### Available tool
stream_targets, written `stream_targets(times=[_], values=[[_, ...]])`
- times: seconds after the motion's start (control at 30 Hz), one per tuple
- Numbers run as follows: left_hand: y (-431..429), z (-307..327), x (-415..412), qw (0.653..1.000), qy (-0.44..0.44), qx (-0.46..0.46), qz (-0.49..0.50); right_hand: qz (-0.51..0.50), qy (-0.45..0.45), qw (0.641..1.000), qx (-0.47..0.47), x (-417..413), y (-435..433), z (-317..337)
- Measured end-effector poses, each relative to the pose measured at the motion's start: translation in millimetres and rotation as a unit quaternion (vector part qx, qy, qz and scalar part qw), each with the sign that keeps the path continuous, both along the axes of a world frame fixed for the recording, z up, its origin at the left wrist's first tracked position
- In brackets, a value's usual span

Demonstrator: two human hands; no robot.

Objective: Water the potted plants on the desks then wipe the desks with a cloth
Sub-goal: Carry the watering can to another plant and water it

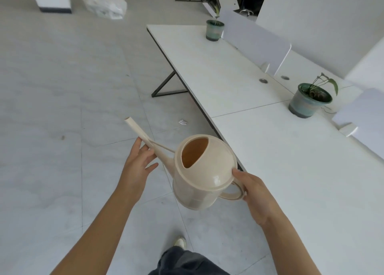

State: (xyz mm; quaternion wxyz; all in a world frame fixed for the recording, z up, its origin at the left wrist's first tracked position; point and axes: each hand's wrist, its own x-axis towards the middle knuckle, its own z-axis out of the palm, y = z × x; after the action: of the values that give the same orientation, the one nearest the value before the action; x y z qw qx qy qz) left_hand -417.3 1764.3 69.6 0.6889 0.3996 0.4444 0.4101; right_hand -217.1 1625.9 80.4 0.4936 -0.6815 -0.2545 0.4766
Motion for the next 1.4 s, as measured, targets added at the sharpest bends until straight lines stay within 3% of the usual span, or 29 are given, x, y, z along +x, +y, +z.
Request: stream_targets(times=[0.4, 0.6, 0.83, 1.13, 1.4], values=[[142, -8, 61, 1.0, -0.016, -0.008, -0.025, -0.06, -0.014, 0.998, -0.005, 43, 130, -8], [225, -16, 93, 0.989, -0.026, -0.014, -0.146, -0.157, -0.016, 0.987, -0.024, 46, 177, -13], [304, -7, 148, 0.946, -0.035, -0.001, -0.321, -0.297, -0.005, 0.955, -0.022, 40, 221, 4], [313, -18, 244, 0.895, -0.051, -0.028, -0.442, -0.435, -0.009, 0.9, -0.027, 73, 212, 4], [286, -21, 352, 0.856, -0.029, -0.02, -0.516, -0.477, -0.015, 0.878, -0.033, 151, 182, 5]])
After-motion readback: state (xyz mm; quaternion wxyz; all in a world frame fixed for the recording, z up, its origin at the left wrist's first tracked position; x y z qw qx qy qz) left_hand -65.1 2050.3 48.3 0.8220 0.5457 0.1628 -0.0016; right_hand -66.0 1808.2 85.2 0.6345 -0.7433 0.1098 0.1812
